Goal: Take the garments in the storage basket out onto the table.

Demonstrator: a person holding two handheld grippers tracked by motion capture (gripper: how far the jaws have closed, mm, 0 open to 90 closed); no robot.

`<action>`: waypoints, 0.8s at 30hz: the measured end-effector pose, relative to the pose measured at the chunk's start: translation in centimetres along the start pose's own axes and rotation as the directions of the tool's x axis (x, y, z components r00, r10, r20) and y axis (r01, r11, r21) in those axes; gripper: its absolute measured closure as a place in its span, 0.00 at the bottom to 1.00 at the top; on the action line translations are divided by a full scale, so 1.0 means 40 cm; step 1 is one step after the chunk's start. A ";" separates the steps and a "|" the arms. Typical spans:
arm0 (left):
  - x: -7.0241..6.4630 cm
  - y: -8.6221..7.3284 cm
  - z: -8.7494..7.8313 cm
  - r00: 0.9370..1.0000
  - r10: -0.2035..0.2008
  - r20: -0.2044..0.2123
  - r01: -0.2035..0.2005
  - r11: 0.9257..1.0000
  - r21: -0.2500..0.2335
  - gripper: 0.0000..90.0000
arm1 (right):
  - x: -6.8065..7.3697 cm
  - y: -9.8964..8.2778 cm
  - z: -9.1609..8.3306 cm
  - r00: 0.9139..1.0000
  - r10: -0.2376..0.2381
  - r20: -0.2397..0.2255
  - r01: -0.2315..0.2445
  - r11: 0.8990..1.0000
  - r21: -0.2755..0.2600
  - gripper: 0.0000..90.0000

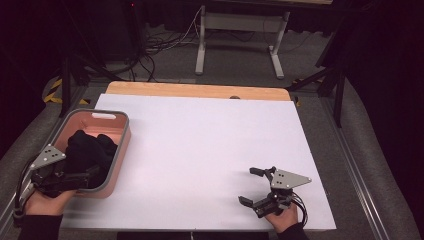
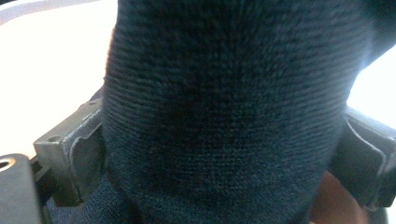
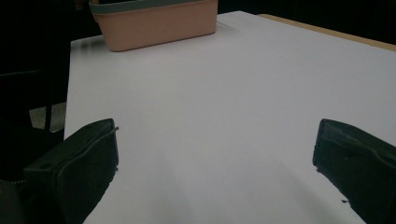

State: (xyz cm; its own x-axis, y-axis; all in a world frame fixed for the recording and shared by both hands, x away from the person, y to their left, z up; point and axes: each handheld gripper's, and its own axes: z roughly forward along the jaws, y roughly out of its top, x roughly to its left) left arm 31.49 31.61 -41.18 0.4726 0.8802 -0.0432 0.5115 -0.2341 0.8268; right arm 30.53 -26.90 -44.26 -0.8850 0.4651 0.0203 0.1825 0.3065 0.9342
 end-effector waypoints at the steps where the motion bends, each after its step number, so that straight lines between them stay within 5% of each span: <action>1: -0.001 0.000 0.003 1.000 0.001 -0.002 -0.001 1.000 0.009 0.06 | 0.000 0.000 0.000 1.000 0.000 0.000 0.000 1.000 0.001 0.01; 13: 0.004 -0.011 0.023 1.000 -0.024 0.010 0.024 0.999 0.034 0.11 | 0.001 0.000 -0.001 1.000 0.000 0.000 0.000 1.000 0.001 0.01; 17: 0.008 -0.014 0.021 0.997 -0.068 0.035 0.066 0.997 0.035 0.18 | 0.001 0.000 0.000 1.000 0.000 -0.003 0.000 1.000 0.003 0.01; 24: 0.009 -0.014 0.012 0.997 -0.070 0.034 0.069 0.997 0.031 0.35 | 0.000 0.000 0.001 1.000 0.002 -0.005 -0.002 1.000 0.005 0.01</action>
State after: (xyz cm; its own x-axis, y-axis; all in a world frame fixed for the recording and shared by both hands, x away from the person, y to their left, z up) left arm 31.71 31.85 -41.94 0.4599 0.8798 -0.1202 0.5653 -0.1857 0.8037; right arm 30.54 -26.86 -44.30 -0.8866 0.4619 0.0238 0.1863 0.3095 0.9325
